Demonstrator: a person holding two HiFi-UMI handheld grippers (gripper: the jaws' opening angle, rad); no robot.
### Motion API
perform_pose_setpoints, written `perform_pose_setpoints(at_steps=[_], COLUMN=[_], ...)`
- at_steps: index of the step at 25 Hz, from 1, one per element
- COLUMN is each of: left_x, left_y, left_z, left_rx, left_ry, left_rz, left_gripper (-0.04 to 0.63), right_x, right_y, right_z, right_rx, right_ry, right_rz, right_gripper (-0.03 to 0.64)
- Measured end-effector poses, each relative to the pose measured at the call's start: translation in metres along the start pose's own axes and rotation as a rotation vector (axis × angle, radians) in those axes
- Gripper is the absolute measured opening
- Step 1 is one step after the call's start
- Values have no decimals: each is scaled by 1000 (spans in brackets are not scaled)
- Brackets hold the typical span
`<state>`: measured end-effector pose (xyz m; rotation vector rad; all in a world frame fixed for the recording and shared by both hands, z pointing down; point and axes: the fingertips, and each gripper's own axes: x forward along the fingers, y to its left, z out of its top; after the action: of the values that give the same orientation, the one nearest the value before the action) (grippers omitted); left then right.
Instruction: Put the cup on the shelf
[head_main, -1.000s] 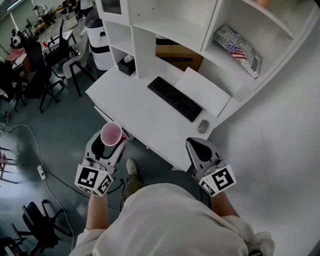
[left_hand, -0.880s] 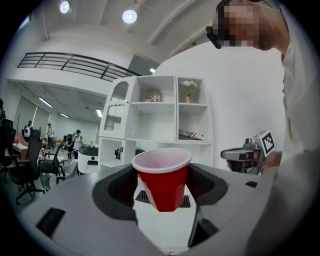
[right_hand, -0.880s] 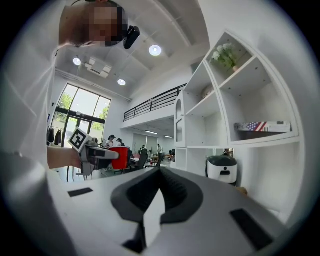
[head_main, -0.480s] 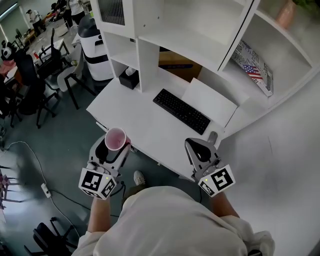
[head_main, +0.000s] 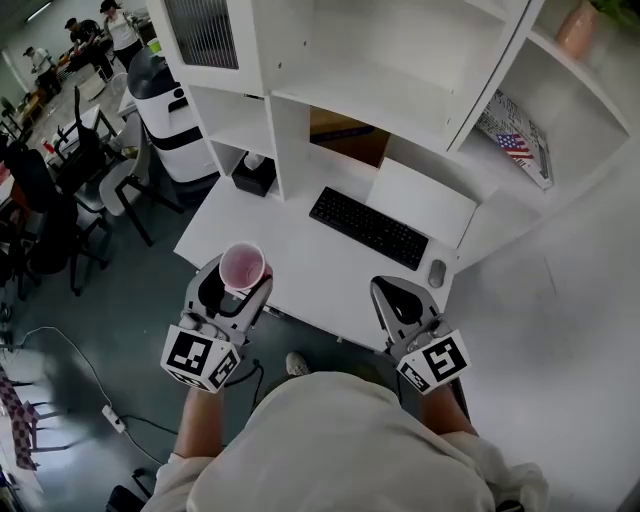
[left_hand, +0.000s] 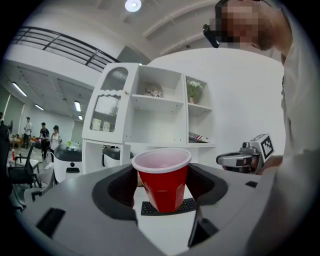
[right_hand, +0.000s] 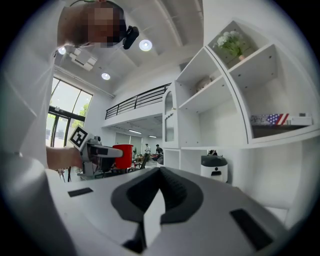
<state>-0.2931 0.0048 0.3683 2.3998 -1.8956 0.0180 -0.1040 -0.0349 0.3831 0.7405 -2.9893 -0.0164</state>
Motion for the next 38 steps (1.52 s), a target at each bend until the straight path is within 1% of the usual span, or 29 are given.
perform_pose_setpoints(at_steps=[3,7,13,17,26,29,33,38], left_x=[14,35,70,95,152,167,187,212], left_y=[10,18,23,22,16,14,14,10], left_z=[14,39,72,87,120,132,145,159], left_rx=[25,40,75,110,153,164,181,209], left_ry=[-16,-37,-50,-43,-49,-49,-63,-60], left_rz=[-37,-78,-106,-105,-114,-110,-125,-138], left_gripper=[302,302,302,302,302,302,302,302], right_x=[6,6,-2,-4,1,-3,-7,-17], right_y=[1,-3,-25,-46,-96,-109,-122,-136], right_z=[0,3,0,-4,9,4,-1,-3], right_rx=[0,-2,17,25,17,30,43,54], right_ry=[5,9,17,11,-15,-11,-9,-13], right_rz=[-26,-56,-89,-83,-72,-80,-94,-124], right_gripper=[5,5,5,5,5,5,5,5])
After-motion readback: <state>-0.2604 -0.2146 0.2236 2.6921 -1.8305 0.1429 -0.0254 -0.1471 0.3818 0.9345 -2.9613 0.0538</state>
